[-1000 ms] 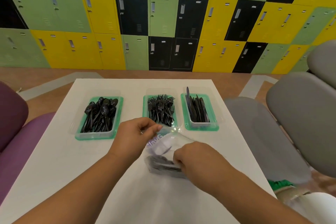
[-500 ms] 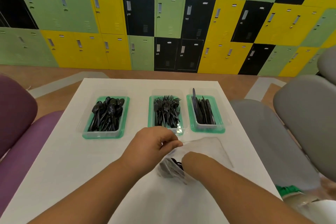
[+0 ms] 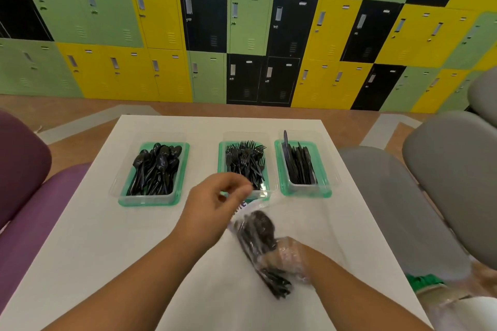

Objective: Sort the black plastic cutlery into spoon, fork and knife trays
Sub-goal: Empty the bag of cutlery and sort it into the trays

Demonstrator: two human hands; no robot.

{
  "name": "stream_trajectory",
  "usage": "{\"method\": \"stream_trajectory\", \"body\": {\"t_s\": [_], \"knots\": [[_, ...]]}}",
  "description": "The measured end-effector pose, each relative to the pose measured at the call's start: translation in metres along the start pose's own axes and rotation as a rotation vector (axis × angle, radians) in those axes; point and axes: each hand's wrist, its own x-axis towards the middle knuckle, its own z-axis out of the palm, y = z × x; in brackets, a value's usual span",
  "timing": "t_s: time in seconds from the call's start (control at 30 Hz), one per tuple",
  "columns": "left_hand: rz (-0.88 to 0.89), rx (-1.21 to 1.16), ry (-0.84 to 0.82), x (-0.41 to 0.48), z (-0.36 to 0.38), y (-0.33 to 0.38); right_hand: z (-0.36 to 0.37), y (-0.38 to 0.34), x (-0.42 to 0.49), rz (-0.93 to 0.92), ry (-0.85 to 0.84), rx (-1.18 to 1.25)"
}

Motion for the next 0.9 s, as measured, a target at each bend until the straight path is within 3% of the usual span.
{"method": "stream_trajectory", "body": {"t_s": [0.07, 0.13, 0.17, 0.23, 0.3, 0.47, 0.67, 0.83, 0.9], "knots": [[-0.233, 0.155, -0.047, -0.001, -0.002, -0.018, -0.001, 0.004, -0.009, 0.047, -0.142, 0.476], [-0.459, 0.344, -0.283, -0.013, 0.002, -0.038, -0.001, 0.002, -0.018, -0.003, -0.269, 0.933], [-0.526, 0.349, -0.382, -0.021, 0.007, -0.045, 0.000, -0.001, -0.023, -0.040, -0.317, 1.115], [-0.572, 0.238, -0.420, -0.035, 0.017, -0.047, 0.003, -0.008, -0.033, -0.129, -0.382, 1.323], [-0.511, 0.183, -0.312, -0.041, 0.023, -0.041, 0.005, -0.016, -0.040, -0.173, -0.366, 1.379], [-0.182, 0.469, -0.192, -0.035, 0.020, -0.035, 0.007, -0.024, -0.047, -0.220, -0.333, 1.444], [-0.111, 0.559, -0.136, -0.031, 0.013, -0.033, 0.005, -0.023, -0.050, -0.340, -0.442, 1.532], [-0.153, 0.484, -0.007, -0.023, 0.003, -0.043, 0.009, -0.023, -0.048, -0.312, -0.343, 1.582], [-0.181, 0.494, -0.029, -0.019, -0.002, -0.050, 0.009, -0.022, -0.050, -0.283, -0.308, 1.544]]}}
